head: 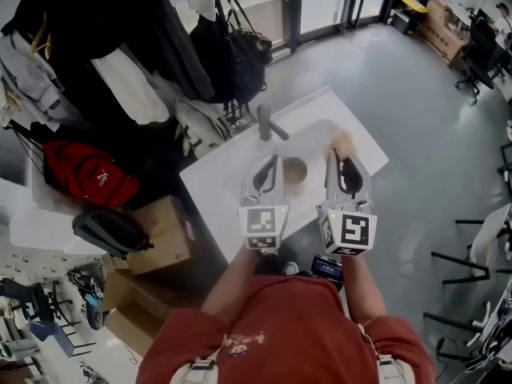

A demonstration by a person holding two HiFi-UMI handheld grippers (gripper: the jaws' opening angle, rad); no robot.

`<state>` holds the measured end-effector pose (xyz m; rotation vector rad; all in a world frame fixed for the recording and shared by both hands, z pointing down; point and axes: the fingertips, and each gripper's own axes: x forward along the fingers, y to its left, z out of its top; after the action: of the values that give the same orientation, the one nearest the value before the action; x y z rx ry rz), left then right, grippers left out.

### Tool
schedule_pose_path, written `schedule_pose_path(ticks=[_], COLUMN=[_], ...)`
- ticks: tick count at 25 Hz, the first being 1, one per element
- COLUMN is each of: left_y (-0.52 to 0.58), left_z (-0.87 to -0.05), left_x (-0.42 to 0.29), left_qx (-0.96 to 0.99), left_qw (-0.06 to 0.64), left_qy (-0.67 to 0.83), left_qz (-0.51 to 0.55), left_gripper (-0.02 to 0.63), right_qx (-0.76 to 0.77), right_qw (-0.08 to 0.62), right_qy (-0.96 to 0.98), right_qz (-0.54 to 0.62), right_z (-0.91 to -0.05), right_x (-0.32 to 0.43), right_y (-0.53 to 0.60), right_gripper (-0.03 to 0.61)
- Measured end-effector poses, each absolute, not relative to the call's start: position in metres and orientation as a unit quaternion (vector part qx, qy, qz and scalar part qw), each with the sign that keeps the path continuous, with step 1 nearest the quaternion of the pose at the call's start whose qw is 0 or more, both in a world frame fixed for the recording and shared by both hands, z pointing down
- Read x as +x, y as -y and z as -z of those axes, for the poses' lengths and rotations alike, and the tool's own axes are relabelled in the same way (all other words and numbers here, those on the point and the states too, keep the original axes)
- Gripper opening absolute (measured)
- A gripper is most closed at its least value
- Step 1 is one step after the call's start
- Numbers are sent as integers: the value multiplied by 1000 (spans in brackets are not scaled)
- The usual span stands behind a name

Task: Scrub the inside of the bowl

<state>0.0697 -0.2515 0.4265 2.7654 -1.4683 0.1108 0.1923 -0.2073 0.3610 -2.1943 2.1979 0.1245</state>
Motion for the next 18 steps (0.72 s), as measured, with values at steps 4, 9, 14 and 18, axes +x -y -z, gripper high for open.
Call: schedule_pose_path(ticks=[4,9,14,18], left_y=[261,272,284,290], left_z=[-455,-483,-525,-555], left_x=[68,69,70,69], left_qx=[881,879,875,872], left_qw=[20,35,70,94], left_qy=[470,469,465,458], left_qz=[-53,-79,-114,-143], left_gripper=[6,15,30,54], right_qx=[-710,-711,-718,-715], right_qw=[10,-1,-7,-10], right_qy=[-703,-702,-695,-698], right_qz=[-40,-33,-26,-26], right_z=[-366,-374,-383,-389], right_x=[192,190,190,185], right_y=[211,216,219,220], right_gripper=[52,52,53,52])
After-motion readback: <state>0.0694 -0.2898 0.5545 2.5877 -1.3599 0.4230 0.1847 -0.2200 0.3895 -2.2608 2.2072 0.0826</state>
